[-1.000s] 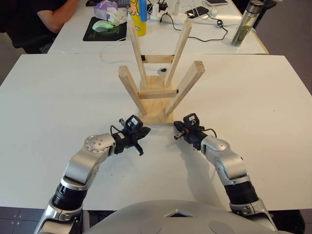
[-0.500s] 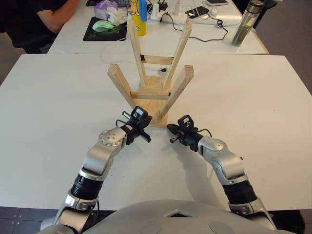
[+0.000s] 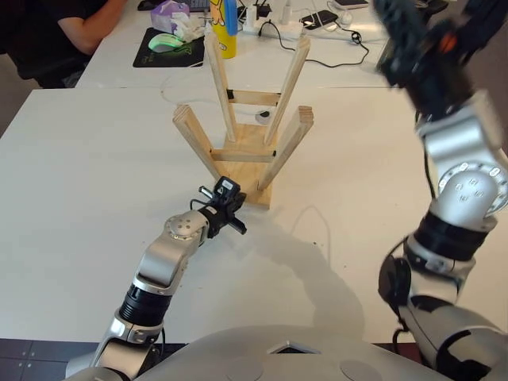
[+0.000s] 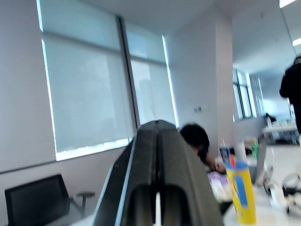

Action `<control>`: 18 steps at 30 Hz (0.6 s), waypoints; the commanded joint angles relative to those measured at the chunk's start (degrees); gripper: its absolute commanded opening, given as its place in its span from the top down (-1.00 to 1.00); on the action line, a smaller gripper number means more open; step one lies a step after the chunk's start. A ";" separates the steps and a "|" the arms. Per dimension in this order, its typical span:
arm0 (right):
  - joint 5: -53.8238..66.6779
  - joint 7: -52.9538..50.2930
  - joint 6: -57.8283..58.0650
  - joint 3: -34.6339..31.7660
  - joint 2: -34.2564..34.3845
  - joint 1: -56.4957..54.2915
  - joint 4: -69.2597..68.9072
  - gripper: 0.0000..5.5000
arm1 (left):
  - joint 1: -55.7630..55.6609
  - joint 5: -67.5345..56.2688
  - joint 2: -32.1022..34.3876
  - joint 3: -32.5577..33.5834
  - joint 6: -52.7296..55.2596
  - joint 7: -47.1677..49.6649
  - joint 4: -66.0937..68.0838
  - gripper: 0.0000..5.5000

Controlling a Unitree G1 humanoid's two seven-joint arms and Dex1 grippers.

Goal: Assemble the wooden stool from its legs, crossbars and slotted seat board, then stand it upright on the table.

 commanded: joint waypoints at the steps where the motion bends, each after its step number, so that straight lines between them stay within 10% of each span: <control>1: 3.29 -4.18 -1.04 1.01 2.43 -2.86 -1.54 1.00 | 2.46 -0.10 -0.23 -0.11 3.76 0.87 2.12 0.99; 9: -6.30 -12.00 17.89 30.46 1.11 31.96 -2.96 1.00 | 1.06 -0.70 -0.73 -0.85 4.79 0.16 1.92 0.99; 18: 4.59 -11.37 -4.68 4.58 8.78 11.71 1.94 1.00 | 0.57 -1.66 -1.11 -0.34 4.91 -0.18 1.19 0.99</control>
